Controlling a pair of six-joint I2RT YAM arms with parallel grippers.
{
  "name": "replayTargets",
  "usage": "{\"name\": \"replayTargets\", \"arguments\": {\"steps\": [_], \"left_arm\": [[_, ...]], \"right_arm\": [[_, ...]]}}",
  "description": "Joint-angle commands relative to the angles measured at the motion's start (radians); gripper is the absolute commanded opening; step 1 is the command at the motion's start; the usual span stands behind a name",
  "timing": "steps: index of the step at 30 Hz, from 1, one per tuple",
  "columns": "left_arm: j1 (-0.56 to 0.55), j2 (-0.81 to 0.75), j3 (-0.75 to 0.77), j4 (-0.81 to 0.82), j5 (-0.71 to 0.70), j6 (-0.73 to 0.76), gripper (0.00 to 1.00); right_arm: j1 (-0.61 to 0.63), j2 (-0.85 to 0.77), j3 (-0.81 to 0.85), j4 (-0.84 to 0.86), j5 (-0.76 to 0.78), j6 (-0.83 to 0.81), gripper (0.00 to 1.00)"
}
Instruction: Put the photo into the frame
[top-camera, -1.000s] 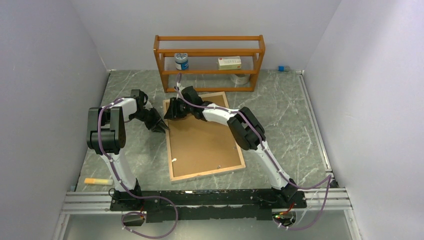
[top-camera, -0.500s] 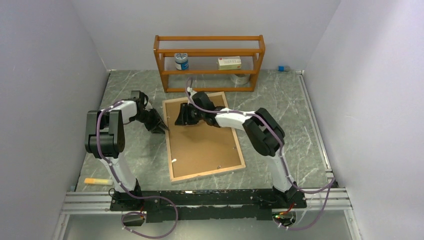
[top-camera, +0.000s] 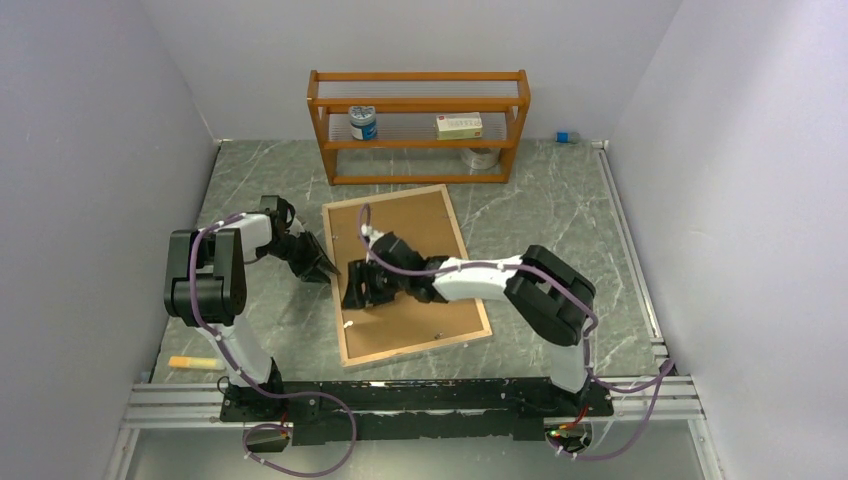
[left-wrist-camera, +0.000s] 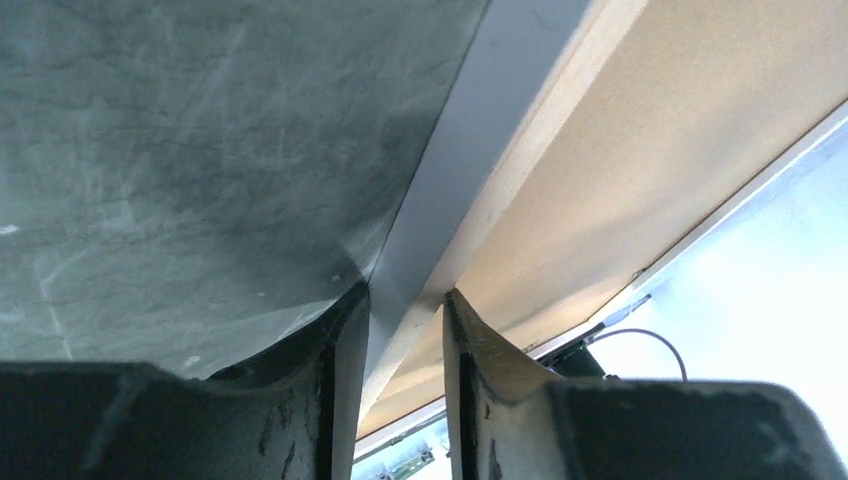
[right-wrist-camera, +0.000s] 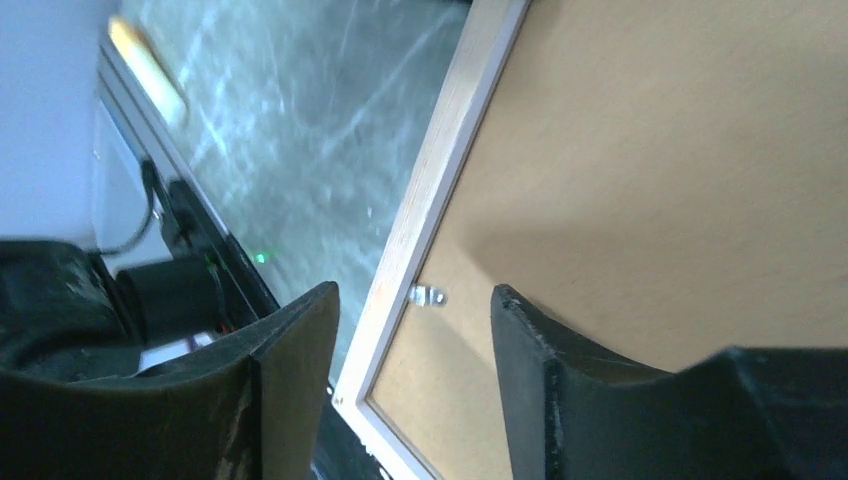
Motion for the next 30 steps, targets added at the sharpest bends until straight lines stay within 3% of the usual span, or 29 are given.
{"name": "replayTargets", "arguments": {"steps": [1, 4, 8, 21, 30], "left_arm": [[-0.002, 0.026, -0.033, -0.053, -0.037, 0.048, 0.29], [-0.002, 0.020, -0.033, -0.060, -0.039, 0.065, 0.21], [-0.004, 0.006, -0.036, -0.064, -0.059, 0.068, 0.16], [-0.009, -0.008, -0.051, -0.065, -0.091, 0.061, 0.13], [-0.012, -0.034, -0.050, -0.065, -0.094, 0.057, 0.18]], "right_arm": [[0.080, -0.038, -0.054, 0.061, 0.087, 0.124, 0.66], [0.123, -0.026, -0.079, 0.100, 0.128, 0.186, 0.66], [0.167, 0.011, -0.079, 0.114, 0.182, 0.235, 0.60], [0.189, 0.100, -0.025, 0.113, 0.291, 0.222, 0.57], [0.189, -0.112, -0.118, 0.154, 0.211, 0.141, 0.58]]}}
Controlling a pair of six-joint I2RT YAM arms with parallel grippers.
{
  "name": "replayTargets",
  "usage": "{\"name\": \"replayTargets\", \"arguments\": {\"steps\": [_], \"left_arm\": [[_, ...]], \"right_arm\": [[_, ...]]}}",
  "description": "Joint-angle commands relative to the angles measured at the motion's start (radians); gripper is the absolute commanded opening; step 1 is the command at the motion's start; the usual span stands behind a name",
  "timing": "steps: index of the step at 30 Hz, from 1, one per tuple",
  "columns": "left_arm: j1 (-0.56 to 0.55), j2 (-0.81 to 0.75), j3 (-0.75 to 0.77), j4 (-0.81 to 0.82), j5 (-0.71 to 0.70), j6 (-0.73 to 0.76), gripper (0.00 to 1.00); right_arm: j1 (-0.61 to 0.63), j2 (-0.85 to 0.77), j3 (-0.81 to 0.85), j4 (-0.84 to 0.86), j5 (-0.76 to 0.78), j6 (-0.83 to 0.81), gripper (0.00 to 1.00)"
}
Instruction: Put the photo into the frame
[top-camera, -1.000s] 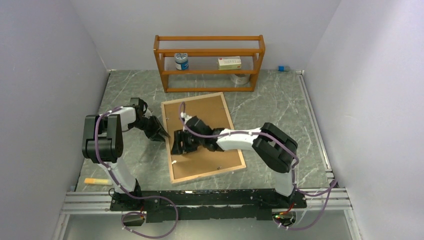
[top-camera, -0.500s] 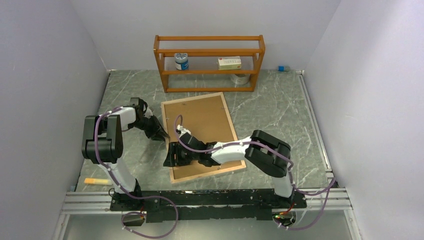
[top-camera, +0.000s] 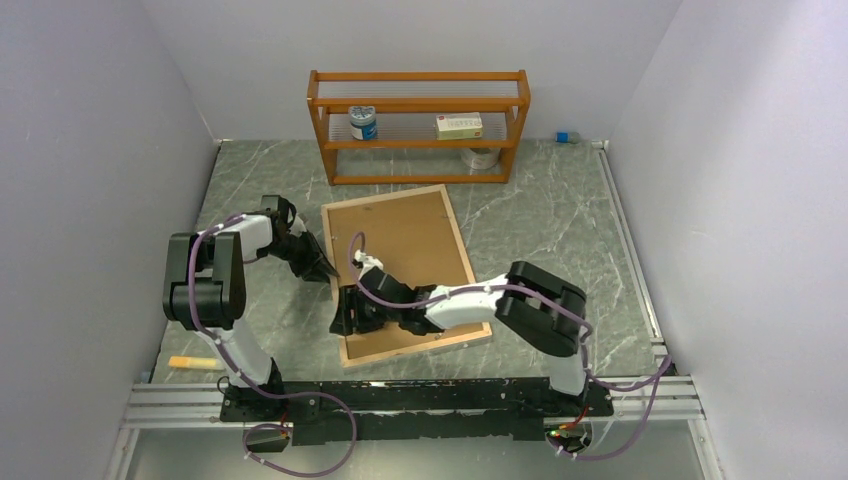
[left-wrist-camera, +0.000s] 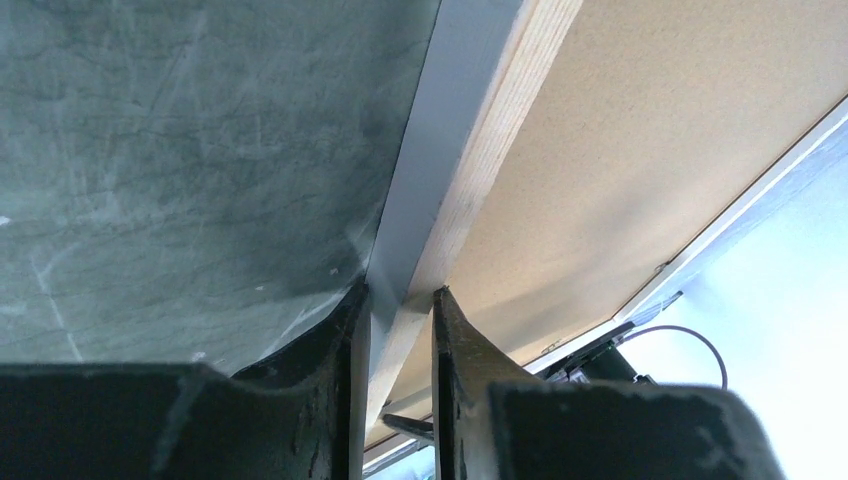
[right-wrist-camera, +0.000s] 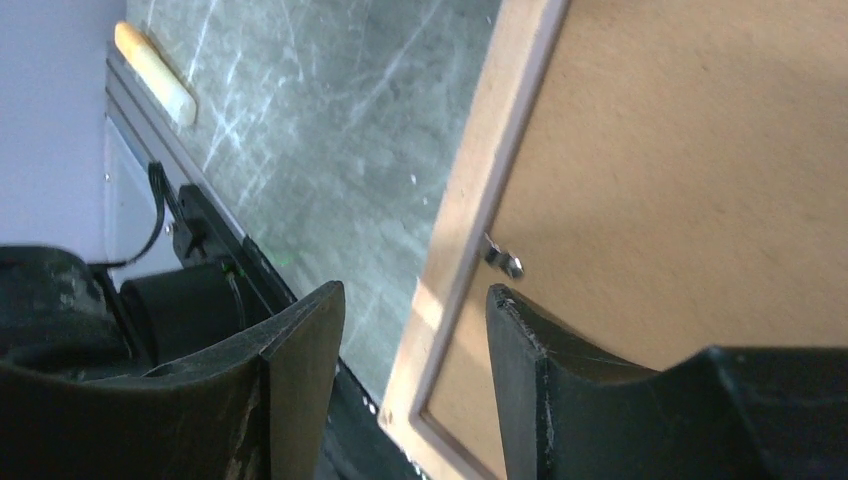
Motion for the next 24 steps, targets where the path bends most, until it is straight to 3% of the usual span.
{"name": "replayTargets", "arguments": {"steps": [1, 4, 8, 15, 20, 24], "left_arm": [[-0.005, -0.013, -0.036, -0.070, -0.086, 0.001, 0.20], [-0.005, -0.021, -0.036, -0.071, -0.085, -0.003, 0.26], [-0.005, -0.032, -0.058, -0.059, -0.055, -0.012, 0.32], [-0.005, -0.073, -0.115, -0.028, -0.011, -0.035, 0.39], [-0.005, -0.087, -0.145, -0.012, -0.003, -0.061, 0.41], [-0.005, -0.093, -0.167, 0.005, 0.003, -0.075, 0.41]], "right_arm": [[-0.003, -0.191, -0.061, -0.014, 0.020, -0.074, 0.58], [-0.008, -0.340, -0.074, -0.182, 0.148, -0.085, 0.61], [-0.021, -0.482, -0.083, -0.532, 0.354, -0.023, 0.67], [-0.066, -0.567, -0.089, -1.104, 0.513, 0.196, 0.85], [-0.147, -0.604, -0.156, -1.247, 0.469, 0.294, 0.91], [-0.231, -0.660, -0.241, -1.198, 0.390, 0.290, 0.92]]}}
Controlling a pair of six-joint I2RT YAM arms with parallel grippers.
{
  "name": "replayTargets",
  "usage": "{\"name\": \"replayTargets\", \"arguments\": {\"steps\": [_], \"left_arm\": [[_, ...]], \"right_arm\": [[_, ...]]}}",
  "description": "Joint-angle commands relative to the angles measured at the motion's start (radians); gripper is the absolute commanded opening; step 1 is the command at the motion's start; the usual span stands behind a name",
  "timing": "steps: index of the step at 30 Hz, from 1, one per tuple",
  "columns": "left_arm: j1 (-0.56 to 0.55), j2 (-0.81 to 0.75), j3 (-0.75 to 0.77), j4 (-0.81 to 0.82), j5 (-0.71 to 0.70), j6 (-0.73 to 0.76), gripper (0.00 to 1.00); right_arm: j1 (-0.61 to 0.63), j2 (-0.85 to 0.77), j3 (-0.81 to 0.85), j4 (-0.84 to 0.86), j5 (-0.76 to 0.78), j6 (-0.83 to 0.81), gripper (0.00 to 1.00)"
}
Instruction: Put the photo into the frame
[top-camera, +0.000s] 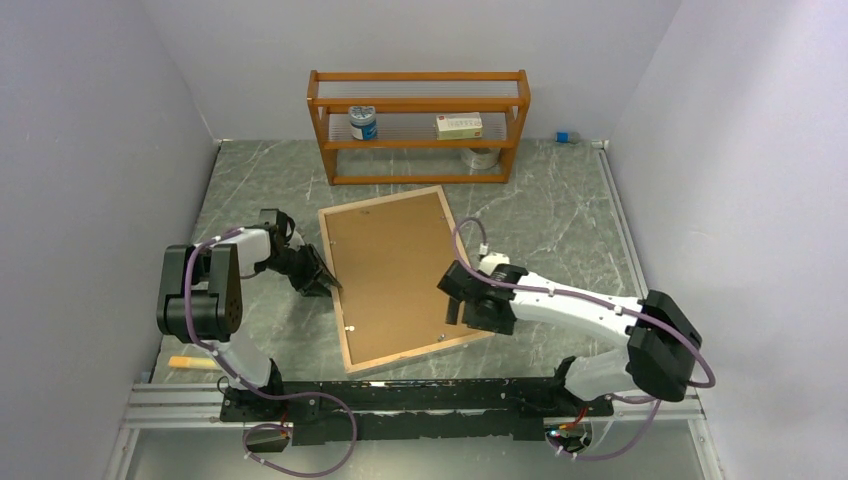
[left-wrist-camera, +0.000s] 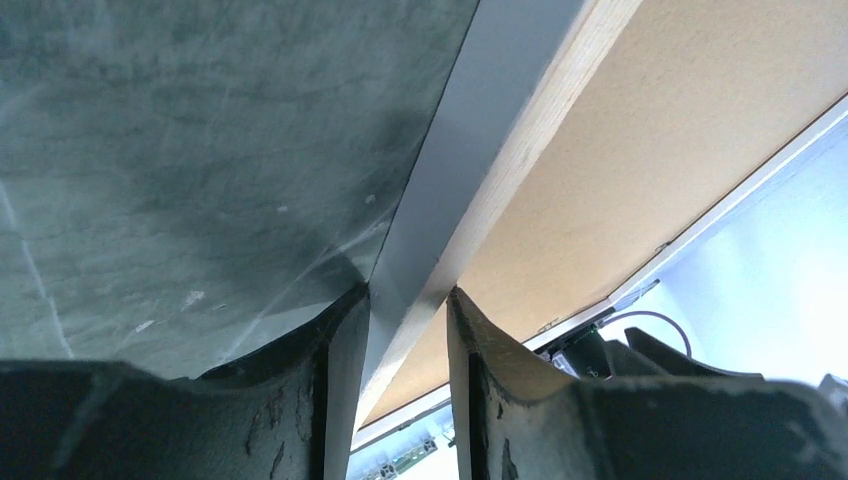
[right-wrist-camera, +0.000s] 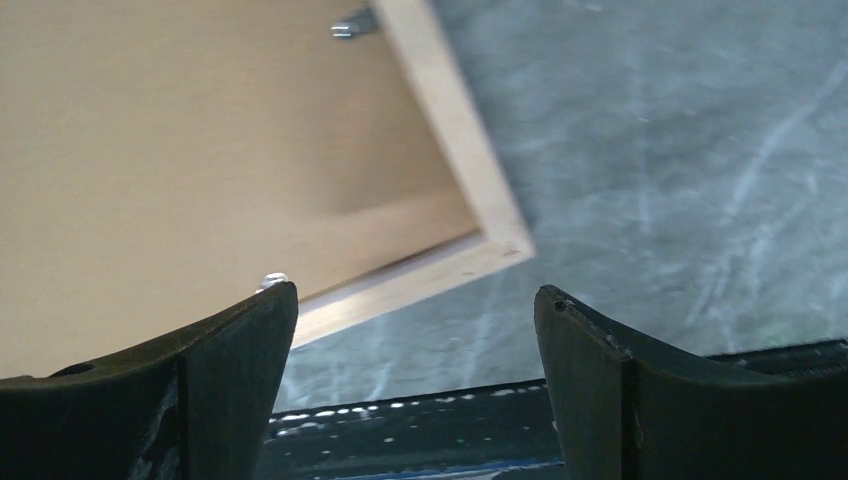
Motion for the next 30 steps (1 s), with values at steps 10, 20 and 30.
{"name": "replayTargets", "arguments": {"steps": [10, 20, 30], "left_arm": [[-0.005, -0.015, -0.025, -0.051, 0.001, 0.010, 0.40], [-0.005, -0.018, -0.043, -0.040, 0.046, 0.022, 0.40], [-0.006, -0.037, -0.063, -0.013, 0.082, 0.006, 0.37]], "right_arm": [[-0.105, 0.001, -0.070, 0.091, -0.213, 0.122, 0.91], [-0.081, 0.081, -0.097, 0.170, -0.281, 0.209, 0.89], [-0.003, 0.190, -0.070, 0.138, -0.252, 0.252, 0.86]]}}
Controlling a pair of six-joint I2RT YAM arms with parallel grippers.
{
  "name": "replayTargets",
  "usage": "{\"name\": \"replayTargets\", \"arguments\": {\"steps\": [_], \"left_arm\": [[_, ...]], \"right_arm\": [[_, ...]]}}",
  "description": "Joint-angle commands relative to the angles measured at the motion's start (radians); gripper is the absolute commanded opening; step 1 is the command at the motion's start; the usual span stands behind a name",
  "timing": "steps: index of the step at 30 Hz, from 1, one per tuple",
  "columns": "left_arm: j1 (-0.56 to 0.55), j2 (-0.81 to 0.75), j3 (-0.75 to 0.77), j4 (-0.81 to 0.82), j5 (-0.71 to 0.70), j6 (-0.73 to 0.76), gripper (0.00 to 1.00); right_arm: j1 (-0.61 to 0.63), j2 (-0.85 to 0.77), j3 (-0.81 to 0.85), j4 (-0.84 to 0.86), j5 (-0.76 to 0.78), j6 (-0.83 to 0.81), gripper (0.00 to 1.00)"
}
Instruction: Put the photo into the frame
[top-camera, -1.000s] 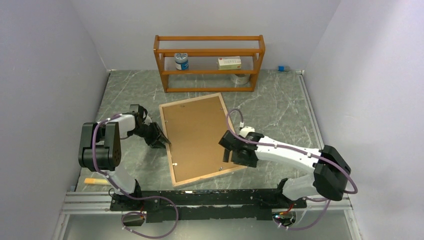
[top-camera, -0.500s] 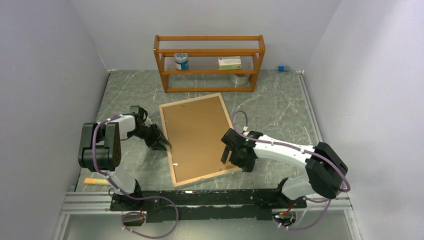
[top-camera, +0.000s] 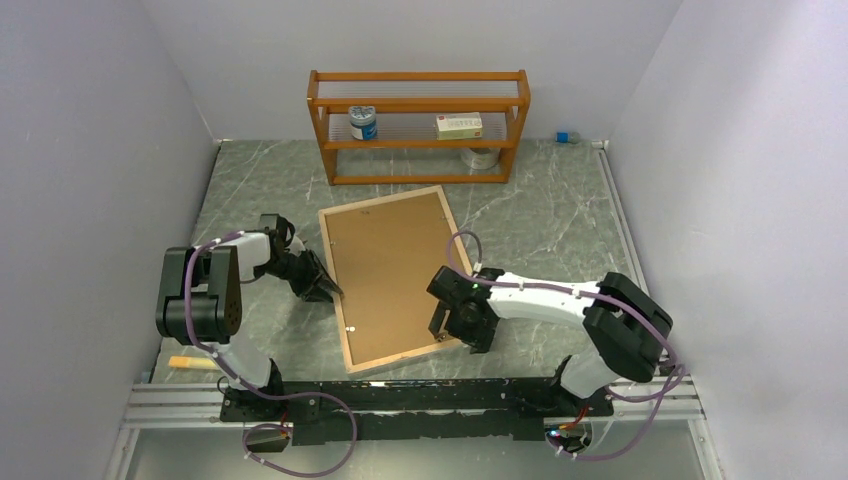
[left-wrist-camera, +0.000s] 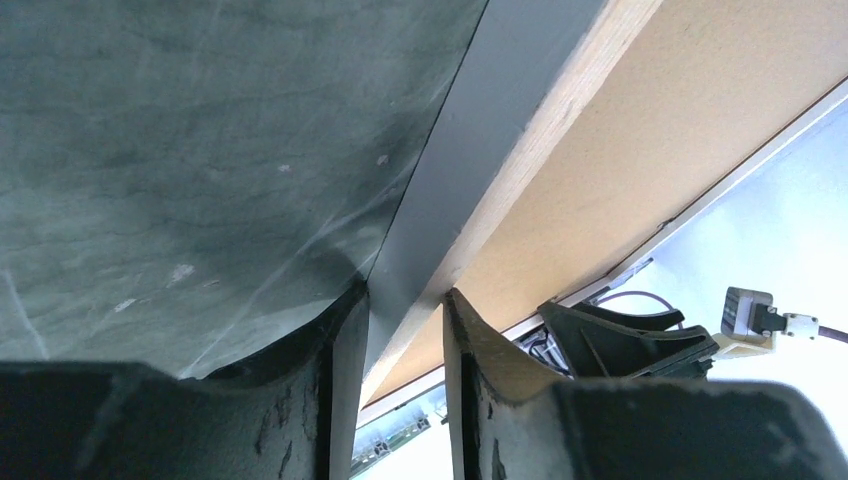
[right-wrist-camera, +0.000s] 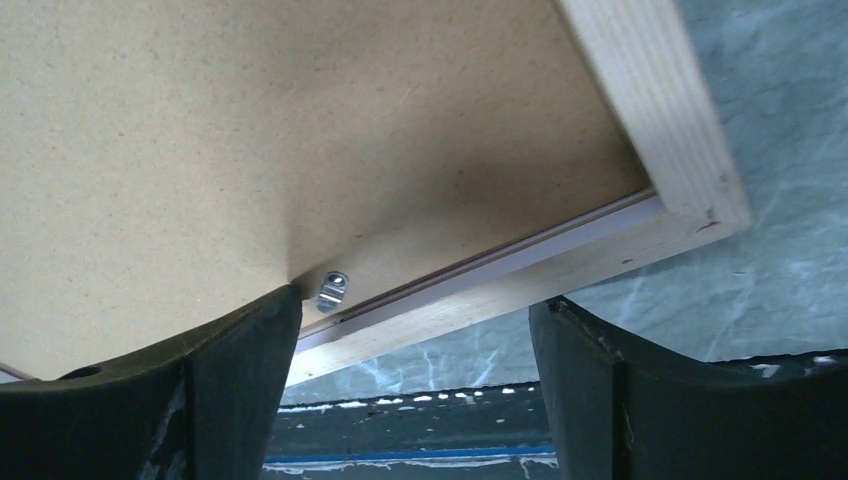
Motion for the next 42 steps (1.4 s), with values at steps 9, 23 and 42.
{"name": "replayTargets", "arguments": {"steps": [9, 23, 42], "left_arm": [[-0.009, -0.016, -0.025, 0.005, 0.042, 0.011, 0.32], [-0.010, -0.014, -0.021, -0.008, 0.015, 0.013, 0.29], [-0.011, -0.004, -0.015, -0.019, -0.003, 0.017, 0.29]], "right_arm": [[0.051, 0.038, -0.018, -0.053, 0.058, 0.058, 0.60], [0.067, 0.023, 0.059, -0.119, 0.143, -0.005, 0.32], [0.073, 0.030, 0.078, -0.143, 0.229, 0.034, 0.75]]}}
